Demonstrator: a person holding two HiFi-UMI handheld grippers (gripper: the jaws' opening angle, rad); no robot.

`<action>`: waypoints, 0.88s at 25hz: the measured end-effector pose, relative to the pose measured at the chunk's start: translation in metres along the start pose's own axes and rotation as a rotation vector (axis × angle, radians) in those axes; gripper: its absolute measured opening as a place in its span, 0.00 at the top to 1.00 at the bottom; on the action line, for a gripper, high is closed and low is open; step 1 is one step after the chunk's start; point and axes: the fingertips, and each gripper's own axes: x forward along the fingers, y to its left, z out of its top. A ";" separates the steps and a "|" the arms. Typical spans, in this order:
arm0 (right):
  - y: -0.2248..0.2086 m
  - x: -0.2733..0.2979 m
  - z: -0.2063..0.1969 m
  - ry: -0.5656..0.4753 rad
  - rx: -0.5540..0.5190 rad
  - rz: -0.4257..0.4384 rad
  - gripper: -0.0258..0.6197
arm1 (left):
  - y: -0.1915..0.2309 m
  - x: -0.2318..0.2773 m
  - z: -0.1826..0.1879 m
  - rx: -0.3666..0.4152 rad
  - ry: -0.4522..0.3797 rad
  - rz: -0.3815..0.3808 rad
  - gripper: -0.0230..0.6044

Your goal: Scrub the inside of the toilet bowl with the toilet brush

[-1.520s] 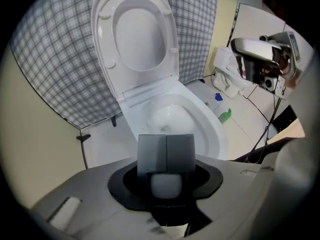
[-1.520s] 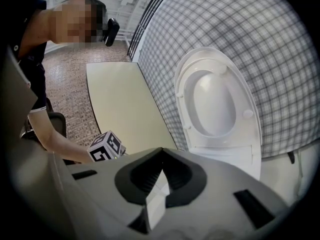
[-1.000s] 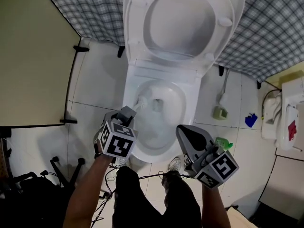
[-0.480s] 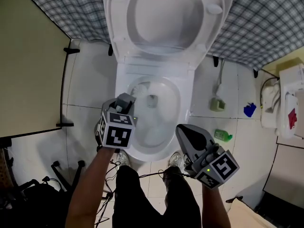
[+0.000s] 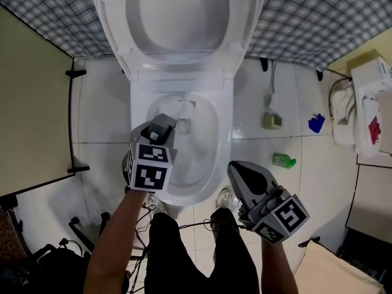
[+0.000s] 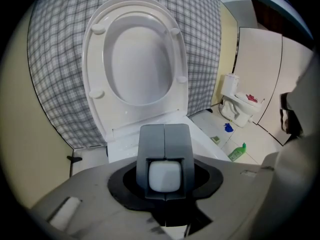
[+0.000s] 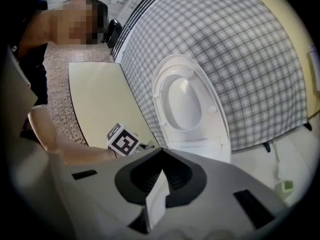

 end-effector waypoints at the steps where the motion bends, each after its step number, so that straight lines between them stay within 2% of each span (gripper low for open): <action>1: -0.001 -0.002 -0.001 -0.001 0.002 -0.006 0.96 | -0.005 0.002 0.003 0.013 -0.015 -0.014 0.69; 6: -0.004 -0.011 -0.004 -0.006 0.011 -0.024 0.96 | -0.036 0.006 0.009 0.070 -0.042 -0.099 0.69; 13: -0.005 -0.019 -0.011 -0.016 0.028 -0.039 0.96 | -0.060 0.006 0.006 0.144 -0.041 -0.159 0.69; 17: -0.003 -0.021 -0.015 -0.014 0.037 -0.041 0.96 | -0.050 0.007 0.005 0.085 -0.042 -0.135 0.69; 22: -0.005 -0.019 -0.017 -0.010 0.036 -0.039 0.96 | -0.022 0.007 0.006 0.078 -0.052 -0.034 0.69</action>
